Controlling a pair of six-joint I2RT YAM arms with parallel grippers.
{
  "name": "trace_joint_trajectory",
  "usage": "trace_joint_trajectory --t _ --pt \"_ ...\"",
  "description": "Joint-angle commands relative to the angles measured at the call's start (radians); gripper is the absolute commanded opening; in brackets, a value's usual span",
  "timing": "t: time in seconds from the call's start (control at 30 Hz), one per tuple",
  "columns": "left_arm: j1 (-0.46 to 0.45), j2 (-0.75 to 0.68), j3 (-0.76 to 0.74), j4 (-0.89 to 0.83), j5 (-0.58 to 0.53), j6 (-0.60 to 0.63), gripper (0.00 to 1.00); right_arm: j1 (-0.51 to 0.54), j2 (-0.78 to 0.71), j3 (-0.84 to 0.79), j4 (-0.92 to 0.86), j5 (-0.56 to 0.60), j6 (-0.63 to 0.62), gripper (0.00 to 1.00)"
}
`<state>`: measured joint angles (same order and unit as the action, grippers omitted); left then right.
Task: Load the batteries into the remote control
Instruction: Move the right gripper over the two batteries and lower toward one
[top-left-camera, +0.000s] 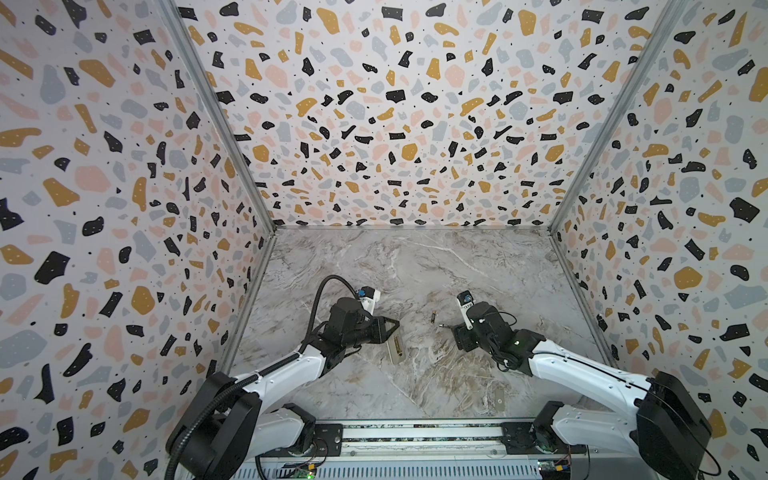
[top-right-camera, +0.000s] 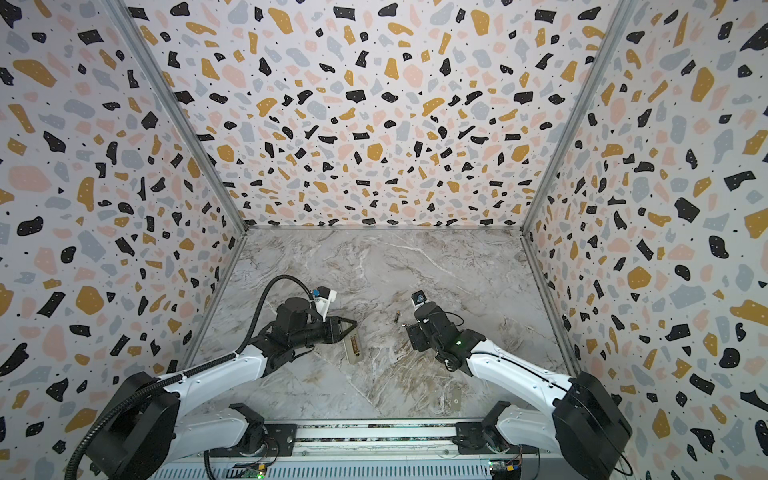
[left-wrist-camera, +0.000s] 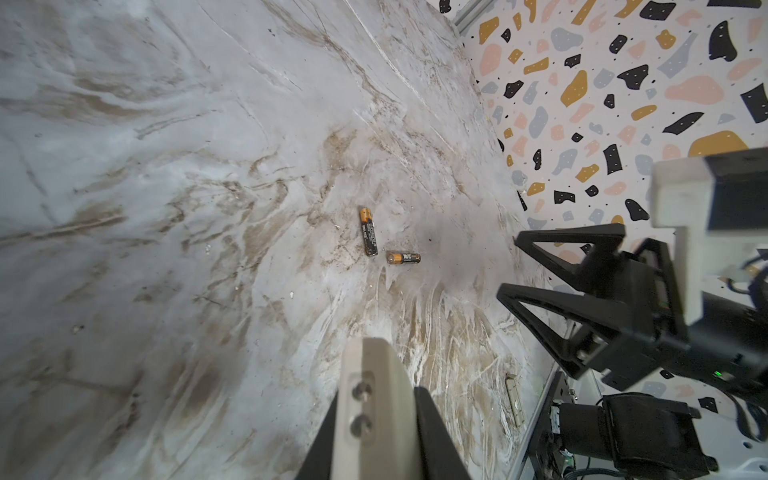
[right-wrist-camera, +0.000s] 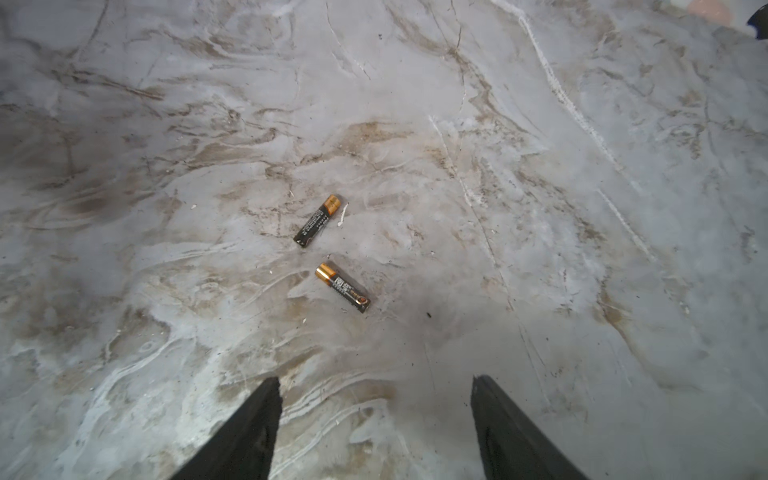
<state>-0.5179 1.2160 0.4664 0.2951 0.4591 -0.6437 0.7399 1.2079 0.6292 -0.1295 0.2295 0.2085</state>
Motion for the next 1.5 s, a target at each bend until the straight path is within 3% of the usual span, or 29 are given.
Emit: trace_joint_trajectory --t 0.0,0.67,1.1,1.47 --pt "-0.016 0.003 -0.013 0.099 0.036 -0.016 0.00 -0.029 0.062 0.029 0.060 -0.094 -0.088 0.73" --pt "-0.042 0.017 -0.046 0.178 0.053 -0.036 0.00 -0.097 0.327 0.183 0.091 -0.244 -0.271 0.58" --pt "-0.042 0.017 -0.051 0.185 0.049 -0.034 0.00 -0.097 0.422 0.249 0.051 -0.271 -0.313 0.53" --pt "-0.043 0.015 -0.053 0.186 0.051 -0.028 0.00 -0.097 0.448 0.250 0.034 -0.297 -0.311 0.40"
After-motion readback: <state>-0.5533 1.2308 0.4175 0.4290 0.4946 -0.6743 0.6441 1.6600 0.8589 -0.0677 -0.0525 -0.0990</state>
